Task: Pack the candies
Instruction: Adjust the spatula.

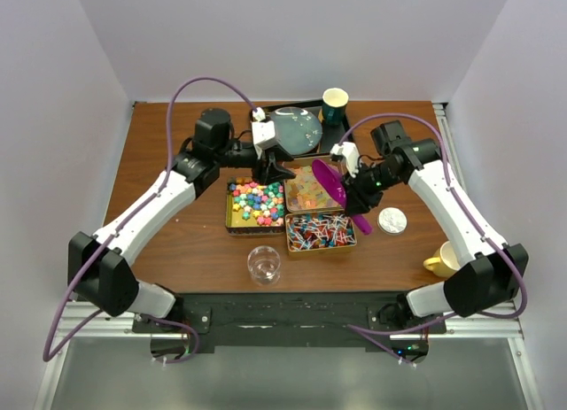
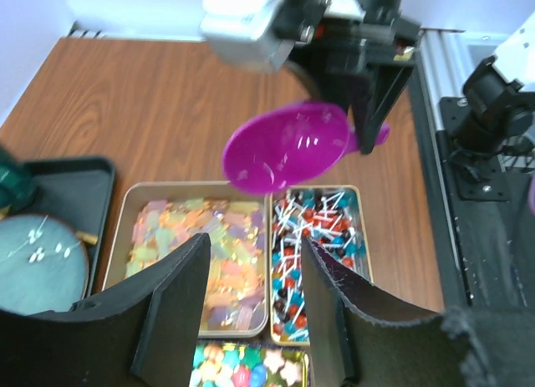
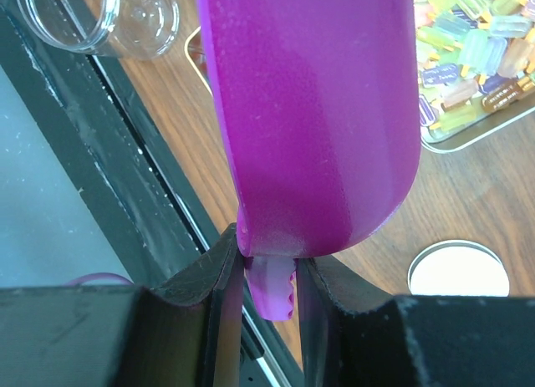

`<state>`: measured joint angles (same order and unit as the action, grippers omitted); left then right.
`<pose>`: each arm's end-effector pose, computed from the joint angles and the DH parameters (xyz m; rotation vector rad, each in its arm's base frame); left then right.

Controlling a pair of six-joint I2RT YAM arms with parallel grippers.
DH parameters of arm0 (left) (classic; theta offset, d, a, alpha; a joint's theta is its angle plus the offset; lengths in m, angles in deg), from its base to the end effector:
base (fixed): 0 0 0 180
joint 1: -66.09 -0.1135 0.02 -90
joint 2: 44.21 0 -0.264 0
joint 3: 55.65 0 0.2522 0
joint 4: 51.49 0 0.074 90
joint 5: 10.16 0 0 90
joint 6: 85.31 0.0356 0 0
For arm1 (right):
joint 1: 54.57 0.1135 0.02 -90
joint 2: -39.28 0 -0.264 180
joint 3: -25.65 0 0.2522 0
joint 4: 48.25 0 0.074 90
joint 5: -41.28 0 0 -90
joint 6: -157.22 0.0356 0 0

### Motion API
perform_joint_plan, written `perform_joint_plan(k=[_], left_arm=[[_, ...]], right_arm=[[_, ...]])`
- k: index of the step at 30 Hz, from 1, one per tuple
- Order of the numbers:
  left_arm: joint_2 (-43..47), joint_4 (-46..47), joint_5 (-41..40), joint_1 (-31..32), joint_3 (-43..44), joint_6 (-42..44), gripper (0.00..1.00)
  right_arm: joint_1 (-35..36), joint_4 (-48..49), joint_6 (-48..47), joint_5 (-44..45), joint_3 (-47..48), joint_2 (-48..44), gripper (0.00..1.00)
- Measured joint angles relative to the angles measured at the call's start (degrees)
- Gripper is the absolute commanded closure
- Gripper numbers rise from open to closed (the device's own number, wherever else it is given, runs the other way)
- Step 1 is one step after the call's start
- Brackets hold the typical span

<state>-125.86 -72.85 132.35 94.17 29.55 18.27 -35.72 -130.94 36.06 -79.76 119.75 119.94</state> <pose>0.2730 -0.1776 0.3611 1.2235 1.4270 -1.0282 0.2396 0.1012 0.3349 -1.2415 2.3432 0.6792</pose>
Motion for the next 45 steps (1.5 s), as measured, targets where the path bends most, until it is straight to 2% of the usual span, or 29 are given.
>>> perform_joint_plan(k=[13,18,20,27,32,36,45], left_arm=[[-5.2,2.4,1.4,4.3,3.6,-1.1,0.62],[-7.4,2.4,1.9,4.9,4.9,-1.1,0.63],[-8.2,2.3,1.9,5.0,5.3,-1.2,0.62],[-8.4,-2.8,2.7,4.8,9.7,-0.4,0.43],[-4.5,-8.7,2.5,2.1,11.7,4.6,0.42],[-2.7,-9.9,2.4,0.8,11.5,6.1,0.43],[-9.0,-9.2,3.1,1.1,11.2,5.9,0.48]], right_arm=[[2.8,1.4,0.4,0.0,0.1,1.8,1.00],[2.9,1.8,0.5,0.1,0.2,1.9,1.00],[2.9,2.0,0.5,0.3,0.2,1.9,1.00],[3.0,2.9,1.0,1.0,0.2,1.8,1.00],[3.3,3.0,0.9,1.1,-0.5,1.8,1.00],[3.5,3.0,0.9,1.1,-0.9,1.7,1.00],[3.6,3.0,0.5,1.1,-0.8,1.8,1.00]])
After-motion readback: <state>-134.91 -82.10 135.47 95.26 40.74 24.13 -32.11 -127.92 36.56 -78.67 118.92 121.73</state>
